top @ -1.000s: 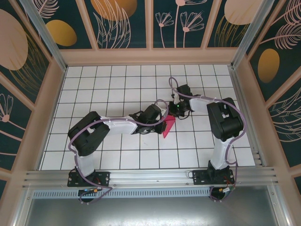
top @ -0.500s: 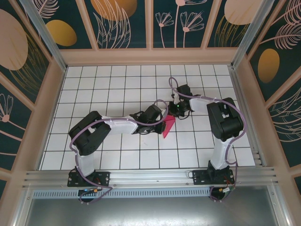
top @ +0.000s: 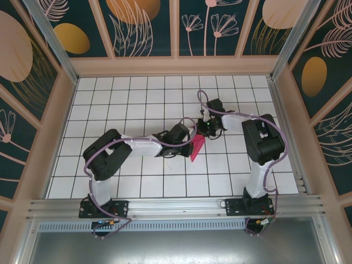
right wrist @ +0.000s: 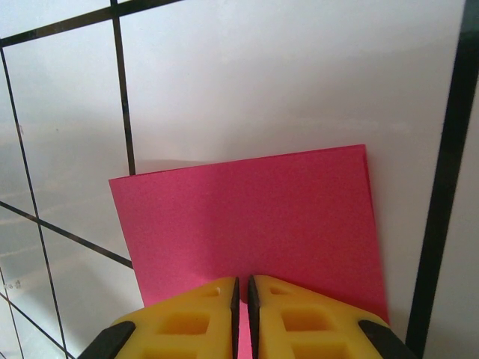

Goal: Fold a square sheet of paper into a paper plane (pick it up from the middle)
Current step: Third fold the triangle at the center of the table.

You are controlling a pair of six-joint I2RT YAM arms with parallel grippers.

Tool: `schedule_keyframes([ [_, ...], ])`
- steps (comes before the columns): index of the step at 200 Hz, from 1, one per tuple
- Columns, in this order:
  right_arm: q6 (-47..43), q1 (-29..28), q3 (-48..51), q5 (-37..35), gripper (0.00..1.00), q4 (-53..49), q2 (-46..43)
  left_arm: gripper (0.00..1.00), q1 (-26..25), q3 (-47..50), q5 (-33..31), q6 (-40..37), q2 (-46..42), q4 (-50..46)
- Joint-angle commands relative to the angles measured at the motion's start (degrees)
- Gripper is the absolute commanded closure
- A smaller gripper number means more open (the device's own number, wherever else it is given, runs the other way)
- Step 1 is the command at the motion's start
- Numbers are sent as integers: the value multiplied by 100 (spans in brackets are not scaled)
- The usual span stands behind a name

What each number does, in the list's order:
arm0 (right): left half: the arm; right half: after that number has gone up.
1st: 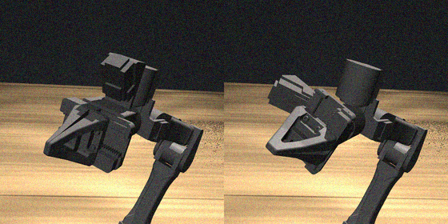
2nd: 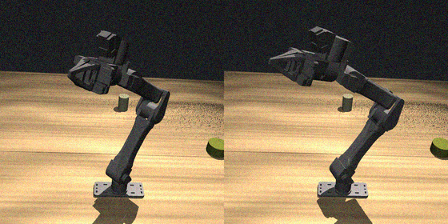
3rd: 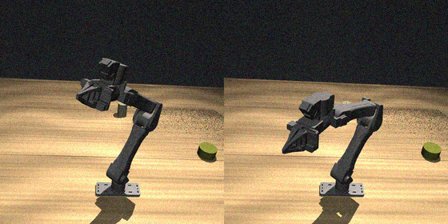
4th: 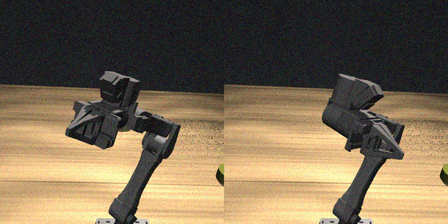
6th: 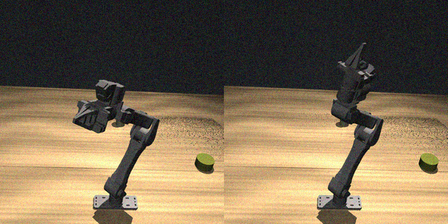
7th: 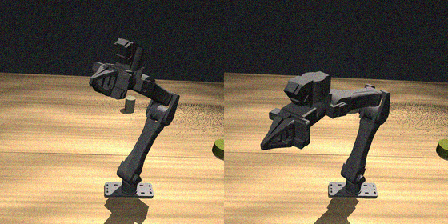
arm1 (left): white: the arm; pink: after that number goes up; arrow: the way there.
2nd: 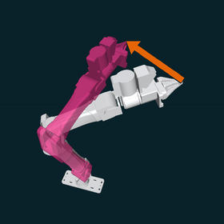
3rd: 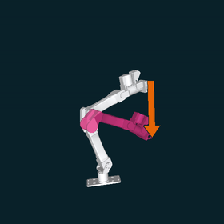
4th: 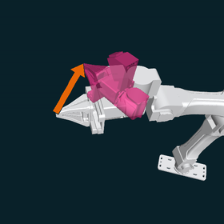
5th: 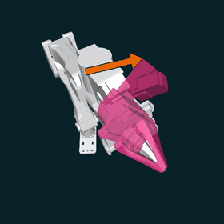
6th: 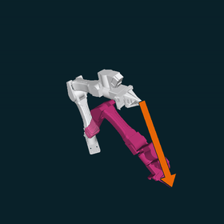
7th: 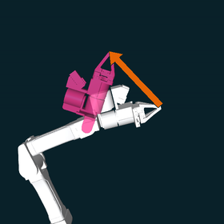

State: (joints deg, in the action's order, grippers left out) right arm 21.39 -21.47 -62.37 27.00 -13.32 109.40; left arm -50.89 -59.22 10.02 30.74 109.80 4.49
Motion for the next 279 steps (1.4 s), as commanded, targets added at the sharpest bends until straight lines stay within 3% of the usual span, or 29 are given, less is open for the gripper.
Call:
schedule_keyframes([
  [1, 41, -70, 28, -29, 85, -154, -32, 95, 43, -64, -110, 90, 103, 39],
  [208, 186, -70, 135, 131, 84, 35, -92, 94, 43, -89, 17, 79, 234, 23],
  [279, 735, 509, 483, 174, 81, 332, -1643, 94, 37, -71, 95, 85, 257, 102],
])
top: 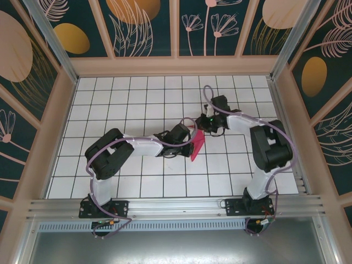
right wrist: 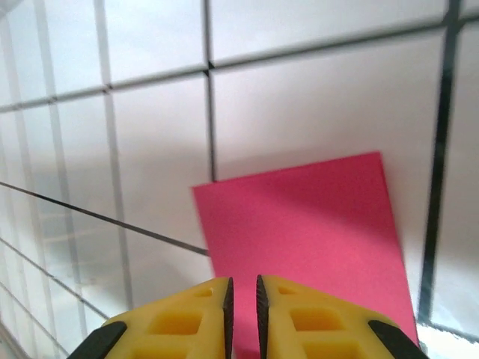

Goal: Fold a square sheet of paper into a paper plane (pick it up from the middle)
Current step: Third fold the triangle at the center of the table.

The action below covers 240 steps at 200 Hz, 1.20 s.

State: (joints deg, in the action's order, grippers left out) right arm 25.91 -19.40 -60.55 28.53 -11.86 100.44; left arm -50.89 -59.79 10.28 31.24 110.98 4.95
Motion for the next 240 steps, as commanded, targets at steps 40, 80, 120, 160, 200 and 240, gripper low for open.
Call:
schedule_keyframes([
  [40, 669, 381, 1712, 440, 95, 576, -1987, 94, 44, -16, 110, 31, 135, 59],
  [80, 1433, 141, 3016, 1113, 100, 1425, -2567, 94, 38, 7, 150, 6, 68, 36],
  [120, 1679, -369, 3164, 1193, 100, 1742, -2276, 94, 43, -75, 217, -25, 132, -21],
  [160, 1770, -751, 3105, 814, 100, 1821, -1900, 94, 37, -18, 152, -13, 75, -23],
  [200, 1743, -799, 3225, 926, 100, 1935, -1762, 94, 41, -42, 181, 0, 107, -3],
  [240, 1732, -838, 3178, 1128, 100, 2039, -1521, 94, 44, -33, 168, 4, 108, -22],
])
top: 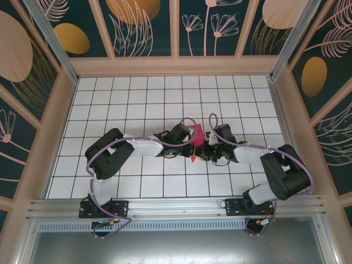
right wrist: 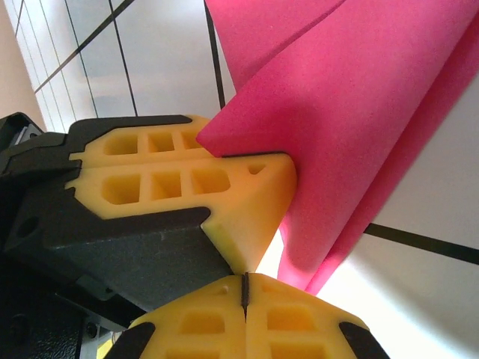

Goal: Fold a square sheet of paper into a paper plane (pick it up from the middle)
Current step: Third fold the triangle at the center of the table.

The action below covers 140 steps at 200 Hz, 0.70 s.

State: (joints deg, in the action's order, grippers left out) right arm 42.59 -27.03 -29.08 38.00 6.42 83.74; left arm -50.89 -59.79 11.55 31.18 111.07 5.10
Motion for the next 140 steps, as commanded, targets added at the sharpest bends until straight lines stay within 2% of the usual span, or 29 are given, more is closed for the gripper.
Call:
schedule_keyframes([
  [1, 61, -79, 28, 177, 100, 203, 150, 94, 40, -37, 41, 11, 100, -36],
  [39, -9, -84, -3, 151, 100, 24, 236, 94, 40, -72, 74, 3, 135, -48],
  [66, 81, -76, 283, -36, 100, 125, -316, 94, 40, -34, -21, -5, 52, -84],
  [103, 168, -105, 293, 296, 100, 475, -58, 95, 36, -103, -7, -18, 99, -141],
  [140, 19, -86, 165, 177, 100, 384, 115, 95, 44, -59, -30, 11, 64, -137],
])
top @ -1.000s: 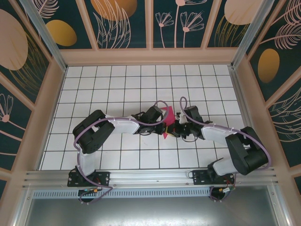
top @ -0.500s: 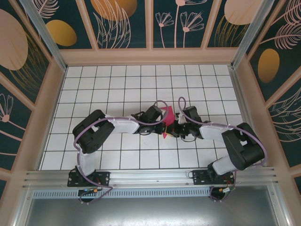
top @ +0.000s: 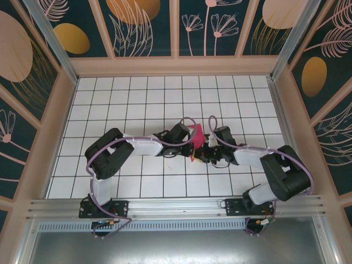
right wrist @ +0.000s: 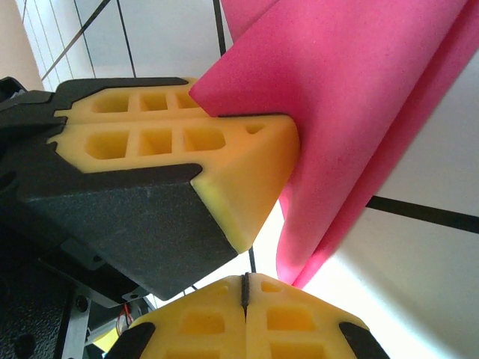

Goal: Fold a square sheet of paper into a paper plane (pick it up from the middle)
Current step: Third fold the triangle at the center of the table.

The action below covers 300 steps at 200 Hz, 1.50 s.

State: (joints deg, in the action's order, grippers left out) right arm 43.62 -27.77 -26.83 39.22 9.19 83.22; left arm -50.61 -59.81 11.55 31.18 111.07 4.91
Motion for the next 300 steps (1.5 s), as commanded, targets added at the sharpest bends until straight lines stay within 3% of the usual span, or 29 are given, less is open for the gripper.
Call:
schedule_keyframes([
  [1, -91, -10, -64, 57, 100, 103, 177, 95, 16, -57, -30, 11, 64, -115],
  [59, -114, -17, -86, 174, 100, 295, 510, 96, 9, -107, 5, 34, 99, -136],
  [103, -56, -10, -4, 150, 100, 269, 160, 96, 12, -66, -8, 46, 60, -91],
  [164, -116, -18, -7, 273, 100, 381, 855, 96, 9, -87, 5, 49, 95, -95],
  [213, -281, -26, -165, 18, 100, -107, 673, 96, 11, -83, -27, 46, 98, -117],
  [255, -443, 360, -369, -243, 100, -429, 131, 96, 10, -114, -65, 20, 90, -174],
  [300, -518, 567, -550, -29, 100, -83, 562, 96, 16, -135, -52, 7, 116, -200],
])
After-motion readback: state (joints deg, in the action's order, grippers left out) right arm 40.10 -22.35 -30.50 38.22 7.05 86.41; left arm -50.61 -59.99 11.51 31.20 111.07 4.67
